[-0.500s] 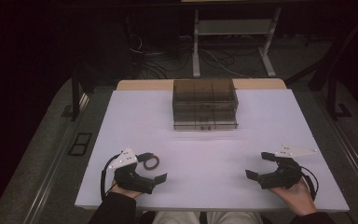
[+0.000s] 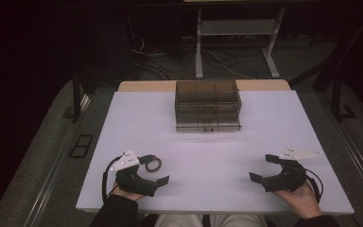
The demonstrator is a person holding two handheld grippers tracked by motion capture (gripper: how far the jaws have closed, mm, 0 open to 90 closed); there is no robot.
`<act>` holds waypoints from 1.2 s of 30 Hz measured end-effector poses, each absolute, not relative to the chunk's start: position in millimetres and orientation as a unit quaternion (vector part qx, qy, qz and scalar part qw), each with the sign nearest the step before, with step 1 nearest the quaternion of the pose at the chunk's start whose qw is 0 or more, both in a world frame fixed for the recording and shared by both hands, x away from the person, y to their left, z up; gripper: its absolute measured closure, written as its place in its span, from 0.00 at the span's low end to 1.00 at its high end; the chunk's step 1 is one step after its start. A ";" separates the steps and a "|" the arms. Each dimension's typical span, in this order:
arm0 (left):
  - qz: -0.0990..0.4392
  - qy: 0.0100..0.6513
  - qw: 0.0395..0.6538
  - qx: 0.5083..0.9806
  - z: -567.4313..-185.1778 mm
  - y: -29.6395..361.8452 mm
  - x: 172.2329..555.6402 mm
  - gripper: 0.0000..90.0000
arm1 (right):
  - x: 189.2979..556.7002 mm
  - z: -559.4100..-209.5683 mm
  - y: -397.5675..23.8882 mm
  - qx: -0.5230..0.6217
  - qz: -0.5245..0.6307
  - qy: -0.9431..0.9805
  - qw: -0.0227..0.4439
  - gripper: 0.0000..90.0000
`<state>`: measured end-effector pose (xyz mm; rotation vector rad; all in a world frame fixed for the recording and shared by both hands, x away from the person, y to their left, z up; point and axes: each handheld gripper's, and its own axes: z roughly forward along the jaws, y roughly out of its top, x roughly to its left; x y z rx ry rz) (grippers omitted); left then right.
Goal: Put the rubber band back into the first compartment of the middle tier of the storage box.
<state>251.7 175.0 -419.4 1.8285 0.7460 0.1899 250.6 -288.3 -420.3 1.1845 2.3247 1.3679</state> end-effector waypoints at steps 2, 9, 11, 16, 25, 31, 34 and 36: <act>0.081 0.315 0.547 0.772 -419.1 175.5 251.7 0.00 | 250.3 -420.2 -288.4 0.400 0.462 0.785 0.098 0.00; 0.082 0.317 0.546 0.772 -418.0 176.2 251.8 0.00 | 249.8 -420.1 -289.6 0.400 0.462 0.786 0.095 0.00; 0.083 0.315 0.545 0.773 -417.3 176.4 251.9 0.00 | 249.7 -420.0 -289.8 0.400 0.462 0.786 0.095 0.00; 0.082 0.316 0.541 0.775 -414.7 176.8 253.9 0.00 | 248.9 -420.0 -290.4 0.404 0.460 0.785 0.094 0.00; 0.069 0.317 0.535 0.780 -405.4 177.3 260.4 0.00 | 248.4 -420.2 -292.8 0.404 0.463 0.783 0.096 0.00; 0.067 0.316 0.524 0.788 -399.6 178.2 267.4 0.00 | 247.6 -419.6 -293.0 0.405 0.463 0.782 0.096 0.00; 0.066 0.317 0.519 0.791 -398.6 178.8 270.9 0.00 | 247.6 -419.6 -293.4 0.408 0.463 0.781 0.096 0.00; 0.065 0.317 0.516 0.793 -398.5 179.0 272.6 0.00 | 247.1 -419.4 -293.4 0.410 0.463 0.780 0.095 0.00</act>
